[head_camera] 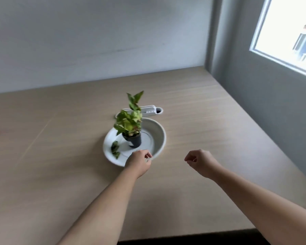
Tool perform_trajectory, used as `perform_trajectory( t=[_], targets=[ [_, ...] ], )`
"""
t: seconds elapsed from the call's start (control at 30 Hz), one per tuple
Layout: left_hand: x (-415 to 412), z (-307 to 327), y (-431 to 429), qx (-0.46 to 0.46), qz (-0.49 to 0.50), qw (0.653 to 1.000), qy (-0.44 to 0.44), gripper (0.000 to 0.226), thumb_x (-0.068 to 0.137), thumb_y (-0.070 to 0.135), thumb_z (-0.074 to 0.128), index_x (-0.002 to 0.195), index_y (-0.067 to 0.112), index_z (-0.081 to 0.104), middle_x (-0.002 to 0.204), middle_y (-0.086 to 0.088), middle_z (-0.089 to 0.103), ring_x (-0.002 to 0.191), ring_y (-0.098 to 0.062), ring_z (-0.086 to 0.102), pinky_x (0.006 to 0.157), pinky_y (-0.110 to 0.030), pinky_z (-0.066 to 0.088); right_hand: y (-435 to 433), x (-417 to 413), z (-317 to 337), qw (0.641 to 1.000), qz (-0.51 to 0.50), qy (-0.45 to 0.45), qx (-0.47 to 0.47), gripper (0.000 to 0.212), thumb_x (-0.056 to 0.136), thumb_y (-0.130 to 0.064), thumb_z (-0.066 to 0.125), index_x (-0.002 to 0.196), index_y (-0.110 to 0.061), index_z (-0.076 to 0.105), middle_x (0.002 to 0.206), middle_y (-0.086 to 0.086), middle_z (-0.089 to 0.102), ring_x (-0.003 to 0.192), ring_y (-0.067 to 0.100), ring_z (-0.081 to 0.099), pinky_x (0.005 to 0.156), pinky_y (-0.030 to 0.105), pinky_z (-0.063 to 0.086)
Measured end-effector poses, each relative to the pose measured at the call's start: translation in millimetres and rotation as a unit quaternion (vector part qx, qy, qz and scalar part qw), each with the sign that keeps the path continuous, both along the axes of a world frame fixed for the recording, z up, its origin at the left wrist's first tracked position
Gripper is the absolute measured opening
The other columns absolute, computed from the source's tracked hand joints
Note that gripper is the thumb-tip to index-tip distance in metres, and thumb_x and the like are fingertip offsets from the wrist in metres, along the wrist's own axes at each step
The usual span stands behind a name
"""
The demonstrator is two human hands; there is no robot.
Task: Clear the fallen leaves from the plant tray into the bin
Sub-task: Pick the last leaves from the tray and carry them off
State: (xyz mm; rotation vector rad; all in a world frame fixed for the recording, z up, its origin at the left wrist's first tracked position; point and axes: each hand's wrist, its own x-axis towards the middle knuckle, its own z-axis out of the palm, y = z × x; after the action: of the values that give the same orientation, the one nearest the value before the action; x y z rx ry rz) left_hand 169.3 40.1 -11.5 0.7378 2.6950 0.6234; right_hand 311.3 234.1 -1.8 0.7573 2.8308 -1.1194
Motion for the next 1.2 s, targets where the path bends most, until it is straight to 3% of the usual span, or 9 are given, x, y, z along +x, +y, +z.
perform_trajectory(
  t=[0.2, 0.37, 0.5, 0.57, 0.7, 0.83, 1.0, 1.1, 1.2],
  targets=[
    [-96.5, -8.7, -68.7, -0.110, -0.036, 0.993, 0.011, 0.039, 0.077, 0.009, 0.056, 0.114, 0.018, 0.061, 0.125, -0.005, 0.057, 0.121, -0.024, 0.048, 0.101, -0.026, 0.038, -54.0, -96.1, -18.6, 0.985, 0.149, -0.006, 0.092, 0.034, 0.081, -0.022, 0.065, 0.114, -0.024, 0.065, 0.122, -0.003, 0.063, 0.115, 0.019, 0.055, 0.097, 0.030, 0.044],
    [-150.5, -12.1, -103.1, -0.203, -0.098, 0.974, 0.008, 0.041, 0.078, 0.007, 0.054, 0.115, 0.023, 0.064, 0.127, -0.002, 0.058, 0.121, -0.024, 0.051, 0.106, -0.030, 0.037, -72.2, -134.9, -38.4, 0.955, 0.237, -0.063, 0.170, 0.029, 0.080, -0.027, 0.065, 0.109, -0.028, 0.065, 0.116, -0.008, 0.067, 0.115, 0.015, 0.054, 0.099, 0.029, 0.036],
    [-154.3, -21.7, -102.6, -0.176, -0.074, 0.981, -0.027, 0.029, 0.075, 0.012, 0.069, 0.100, 0.026, 0.073, 0.113, 0.002, 0.069, 0.114, -0.022, 0.055, 0.107, -0.031, 0.034, -56.1, -146.8, -42.6, 0.964, 0.209, -0.097, 0.132, 0.023, 0.075, -0.017, 0.068, 0.096, -0.027, 0.069, 0.103, -0.007, 0.071, 0.103, 0.021, 0.060, 0.089, 0.029, 0.045],
    [-145.3, -22.8, -91.3, -0.175, -0.085, 0.980, -0.029, 0.027, 0.072, 0.022, 0.075, 0.098, 0.026, 0.074, 0.109, 0.005, 0.071, 0.111, -0.018, 0.057, 0.111, -0.034, 0.026, -42.1, -150.2, -37.1, 0.959, 0.188, -0.115, 0.177, 0.026, 0.079, -0.013, 0.064, 0.097, -0.031, 0.068, 0.108, -0.007, 0.070, 0.105, 0.022, 0.057, 0.092, 0.031, 0.045],
    [-119.8, -31.7, -66.4, -0.141, -0.121, 0.983, -0.006, 0.038, 0.065, 0.038, 0.080, 0.101, 0.027, 0.072, 0.106, 0.006, 0.071, 0.106, -0.017, 0.060, 0.096, -0.031, 0.033, -34.7, -148.7, -29.2, 0.933, 0.178, -0.097, 0.298, 0.048, 0.082, -0.002, 0.048, 0.118, -0.031, 0.059, 0.127, -0.009, 0.061, 0.123, 0.017, 0.047, 0.104, 0.032, 0.033],
    [-126.5, -28.0, -66.4, -0.168, -0.148, 0.974, 0.023, 0.050, 0.062, 0.040, 0.082, 0.109, 0.029, 0.067, 0.115, 0.003, 0.066, 0.111, -0.020, 0.057, 0.101, -0.032, 0.034, -68.6, -142.4, -36.8, 0.933, 0.271, -0.088, 0.220, 0.050, 0.081, -0.005, 0.053, 0.125, -0.029, 0.053, 0.133, -0.008, 0.055, 0.124, 0.016, 0.046, 0.106, 0.033, 0.036],
    [-143.2, -18.9, -90.0, -0.189, -0.113, 0.975, 0.012, 0.039, 0.075, 0.024, 0.073, 0.113, 0.024, 0.067, 0.117, 0.002, 0.067, 0.116, -0.020, 0.055, 0.118, -0.043, 0.014, -73.7, -146.2, -44.9, 0.940, 0.262, -0.106, 0.188, 0.027, 0.085, -0.019, 0.061, 0.110, -0.027, 0.062, 0.114, -0.005, 0.066, 0.110, 0.020, 0.057, 0.089, 0.031, 0.045],
    [-126.3, -22.7, -87.4, -0.133, -0.112, 0.984, 0.031, 0.030, 0.079, 0.021, 0.066, 0.108, 0.026, 0.071, 0.112, 0.002, 0.071, 0.111, -0.021, 0.058, 0.101, -0.028, 0.034, -55.1, -146.3, -44.3, 0.950, 0.213, -0.125, 0.191, 0.029, 0.081, -0.013, 0.063, 0.104, -0.031, 0.066, 0.109, -0.007, 0.070, 0.106, 0.021, 0.058, 0.089, 0.031, 0.047],
    [-104.9, -33.0, -80.5, -0.057, -0.118, 0.991, 0.000, 0.029, 0.079, 0.022, 0.069, 0.108, 0.021, 0.072, 0.111, 0.000, 0.072, 0.107, -0.021, 0.061, 0.092, -0.025, 0.042, -32.9, -141.8, -43.3, 0.960, 0.151, -0.110, 0.209, 0.038, 0.080, -0.003, 0.056, 0.102, -0.032, 0.069, 0.108, -0.005, 0.070, 0.109, 0.023, 0.058, 0.091, 0.029, 0.046]
  ],
)
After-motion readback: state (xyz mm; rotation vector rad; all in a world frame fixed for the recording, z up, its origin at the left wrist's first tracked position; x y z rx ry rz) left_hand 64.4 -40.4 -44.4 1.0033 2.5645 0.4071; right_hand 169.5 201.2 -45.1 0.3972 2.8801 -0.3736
